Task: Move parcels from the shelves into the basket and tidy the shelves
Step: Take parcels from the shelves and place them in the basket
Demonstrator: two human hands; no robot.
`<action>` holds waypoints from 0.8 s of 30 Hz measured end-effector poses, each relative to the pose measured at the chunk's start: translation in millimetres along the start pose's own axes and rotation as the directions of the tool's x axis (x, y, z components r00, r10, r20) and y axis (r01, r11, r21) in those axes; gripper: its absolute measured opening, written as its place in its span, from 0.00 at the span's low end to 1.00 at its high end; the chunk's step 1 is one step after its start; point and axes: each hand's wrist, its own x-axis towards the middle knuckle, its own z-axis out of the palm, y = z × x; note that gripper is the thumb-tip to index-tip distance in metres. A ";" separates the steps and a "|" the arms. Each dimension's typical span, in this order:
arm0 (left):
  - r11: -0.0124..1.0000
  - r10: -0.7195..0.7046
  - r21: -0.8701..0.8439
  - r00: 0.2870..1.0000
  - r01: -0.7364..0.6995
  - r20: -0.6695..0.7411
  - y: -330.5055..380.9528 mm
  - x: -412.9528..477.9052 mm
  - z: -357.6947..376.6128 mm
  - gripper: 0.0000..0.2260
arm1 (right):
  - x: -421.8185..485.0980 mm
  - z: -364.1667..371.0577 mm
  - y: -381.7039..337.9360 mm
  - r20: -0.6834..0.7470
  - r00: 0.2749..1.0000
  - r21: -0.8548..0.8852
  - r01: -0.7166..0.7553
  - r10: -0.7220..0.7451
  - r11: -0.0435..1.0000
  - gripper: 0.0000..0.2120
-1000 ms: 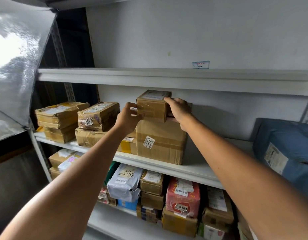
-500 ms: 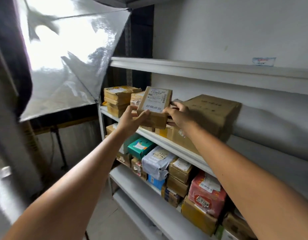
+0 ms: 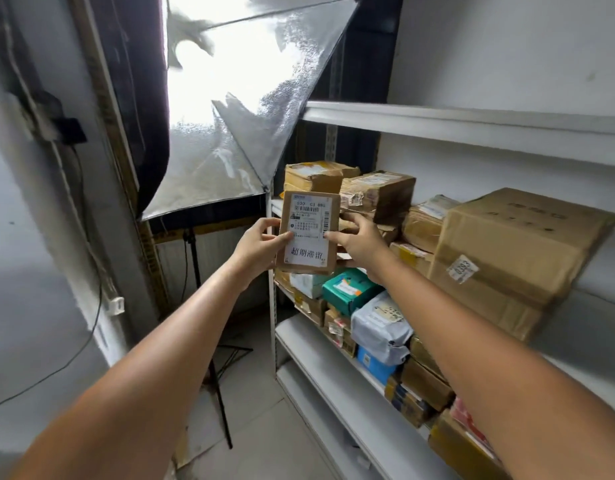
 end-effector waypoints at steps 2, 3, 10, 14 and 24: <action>1.000 -0.025 -0.007 0.999 0.025 -0.021 -10.3 0.1 -13.3 0.18 | 5.2 16.7 4.7 0.034 0.999 -0.003 -0.020 0.020 1.000 0.20; 0.999 -0.040 -0.003 0.998 0.040 -0.042 -16.1 -1.2 -20.0 0.17 | 6.6 25.6 6.9 0.061 0.998 -0.005 -0.028 0.028 1.000 0.21; 0.990 -0.138 -0.011 0.969 0.139 -0.204 -54.8 -36.0 -76.9 0.18 | 14.2 99.8 21.7 0.282 0.958 0.005 -0.064 0.060 0.998 0.26; 0.981 -0.193 -0.038 0.928 0.191 -0.320 -64.4 -74.2 -105.7 0.24 | 9.3 141.3 26.7 0.417 0.909 -0.033 -0.011 0.024 0.999 0.29; 0.944 -0.275 -0.072 0.646 0.323 -0.712 -81.4 -233.2 -111.0 0.21 | -72.5 211.6 45.8 0.768 0.639 -0.047 0.128 -0.046 0.991 0.27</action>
